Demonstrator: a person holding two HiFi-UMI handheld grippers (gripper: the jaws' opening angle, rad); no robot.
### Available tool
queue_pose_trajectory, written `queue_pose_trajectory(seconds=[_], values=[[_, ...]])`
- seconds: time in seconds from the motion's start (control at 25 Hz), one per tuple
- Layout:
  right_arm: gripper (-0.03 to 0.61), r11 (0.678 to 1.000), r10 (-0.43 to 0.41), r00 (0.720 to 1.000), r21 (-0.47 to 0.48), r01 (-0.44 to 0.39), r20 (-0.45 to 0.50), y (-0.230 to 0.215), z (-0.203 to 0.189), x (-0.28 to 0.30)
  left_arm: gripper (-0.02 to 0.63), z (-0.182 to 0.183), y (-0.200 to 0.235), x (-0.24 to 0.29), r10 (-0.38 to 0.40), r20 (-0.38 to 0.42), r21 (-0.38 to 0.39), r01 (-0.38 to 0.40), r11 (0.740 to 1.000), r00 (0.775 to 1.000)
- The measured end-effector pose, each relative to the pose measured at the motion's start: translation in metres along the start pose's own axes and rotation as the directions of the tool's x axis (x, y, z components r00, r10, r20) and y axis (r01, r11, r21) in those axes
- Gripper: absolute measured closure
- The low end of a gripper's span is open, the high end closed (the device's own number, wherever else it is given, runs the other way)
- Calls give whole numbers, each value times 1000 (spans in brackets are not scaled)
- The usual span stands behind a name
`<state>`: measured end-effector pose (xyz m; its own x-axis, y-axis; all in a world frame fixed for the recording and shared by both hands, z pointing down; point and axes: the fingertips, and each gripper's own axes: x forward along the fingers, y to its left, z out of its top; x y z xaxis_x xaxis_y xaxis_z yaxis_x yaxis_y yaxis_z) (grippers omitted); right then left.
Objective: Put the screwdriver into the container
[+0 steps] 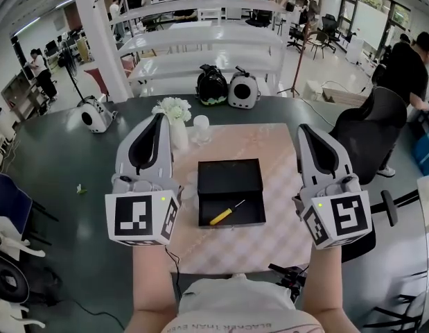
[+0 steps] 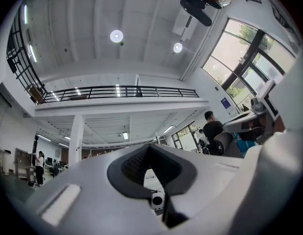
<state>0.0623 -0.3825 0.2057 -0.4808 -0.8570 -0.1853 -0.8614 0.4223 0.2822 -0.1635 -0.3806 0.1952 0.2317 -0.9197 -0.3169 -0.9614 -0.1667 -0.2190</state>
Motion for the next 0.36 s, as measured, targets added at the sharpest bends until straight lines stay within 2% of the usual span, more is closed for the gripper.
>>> queue_pose_trajectory(seconds=[0.36], values=[[574, 1000, -1, 1000, -3, 1, 9, 5, 8, -3, 604, 5, 4, -6, 5, 8, -5, -5, 1000, 1000]])
